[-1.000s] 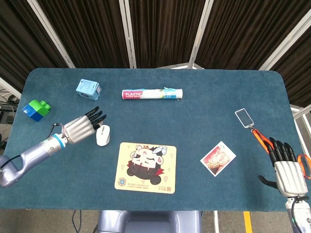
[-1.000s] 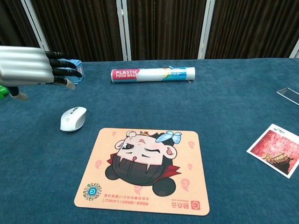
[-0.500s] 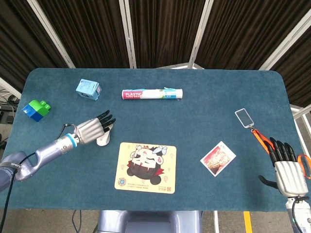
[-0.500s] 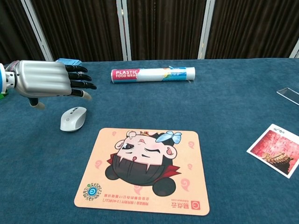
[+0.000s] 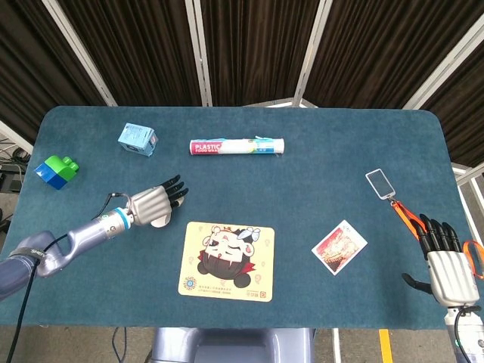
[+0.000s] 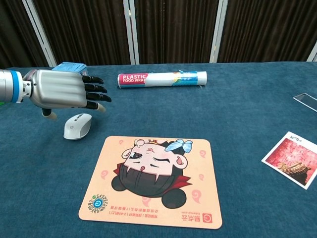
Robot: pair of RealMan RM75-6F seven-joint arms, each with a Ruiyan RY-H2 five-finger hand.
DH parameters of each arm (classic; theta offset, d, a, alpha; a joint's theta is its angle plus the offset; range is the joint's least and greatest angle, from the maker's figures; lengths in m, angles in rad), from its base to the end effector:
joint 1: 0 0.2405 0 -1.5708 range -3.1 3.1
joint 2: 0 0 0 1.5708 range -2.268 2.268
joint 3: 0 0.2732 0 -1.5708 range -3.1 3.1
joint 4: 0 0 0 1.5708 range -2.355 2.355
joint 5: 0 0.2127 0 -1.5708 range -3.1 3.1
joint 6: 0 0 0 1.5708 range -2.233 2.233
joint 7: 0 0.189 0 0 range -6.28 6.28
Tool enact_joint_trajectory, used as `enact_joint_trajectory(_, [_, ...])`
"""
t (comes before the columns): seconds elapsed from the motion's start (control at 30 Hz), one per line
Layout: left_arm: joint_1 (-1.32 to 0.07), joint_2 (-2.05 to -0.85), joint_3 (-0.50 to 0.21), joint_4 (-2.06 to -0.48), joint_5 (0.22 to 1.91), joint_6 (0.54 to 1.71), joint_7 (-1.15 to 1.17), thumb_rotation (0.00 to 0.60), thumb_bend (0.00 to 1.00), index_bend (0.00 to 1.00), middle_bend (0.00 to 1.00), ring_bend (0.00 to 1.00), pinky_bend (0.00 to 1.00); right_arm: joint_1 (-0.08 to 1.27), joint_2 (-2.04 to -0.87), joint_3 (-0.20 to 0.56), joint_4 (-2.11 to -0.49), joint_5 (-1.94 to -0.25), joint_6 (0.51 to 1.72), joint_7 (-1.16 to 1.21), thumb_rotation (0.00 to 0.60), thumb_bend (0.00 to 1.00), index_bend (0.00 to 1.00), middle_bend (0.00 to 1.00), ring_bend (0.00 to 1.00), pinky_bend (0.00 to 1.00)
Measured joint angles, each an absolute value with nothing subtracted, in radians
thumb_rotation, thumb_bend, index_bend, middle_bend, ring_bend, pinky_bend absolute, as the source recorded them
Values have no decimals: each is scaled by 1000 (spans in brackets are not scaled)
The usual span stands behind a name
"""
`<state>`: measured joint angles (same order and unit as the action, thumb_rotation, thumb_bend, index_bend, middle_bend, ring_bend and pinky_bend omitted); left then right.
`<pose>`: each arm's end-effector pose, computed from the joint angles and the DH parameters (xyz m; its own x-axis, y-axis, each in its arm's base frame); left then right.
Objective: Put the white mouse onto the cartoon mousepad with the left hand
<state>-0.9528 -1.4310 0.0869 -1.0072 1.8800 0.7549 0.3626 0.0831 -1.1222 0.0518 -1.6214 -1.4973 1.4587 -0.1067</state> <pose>-0.1937 0.4370 -0.0235 0.9339 -0.3464 0.0886 -0.2044 -0.7205 -0.6626 -0.3274 -0.2271 0.1578 0.4794 -0.0275 0.8772 -0.8776 -0.0090 0.4793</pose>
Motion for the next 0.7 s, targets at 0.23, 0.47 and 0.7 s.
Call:
enact_joint_trajectory(0.23, [-984, -1446, 107, -1018, 1878, 713, 396, 600, 51, 135, 0, 0, 0, 84, -1120, 51, -1621, -1498, 1456, -100, 600, 85, 0, 0, 0, 0])
enact_joint_trajectory(0.47, [-997, -1459, 113, -1008, 1850, 683, 398, 600, 35, 157, 0, 0, 0, 85, -1119, 51, -1622, -1498, 1455, -97, 600, 85, 0, 0, 0, 0])
enact_joint_trajectory(0.7, [-1011, -1481, 119, -990, 1834, 672, 388, 600, 32, 226, 0, 0, 0, 86, -1119, 52, -1622, -1497, 1453, -97, 600, 85, 0, 0, 0, 0])
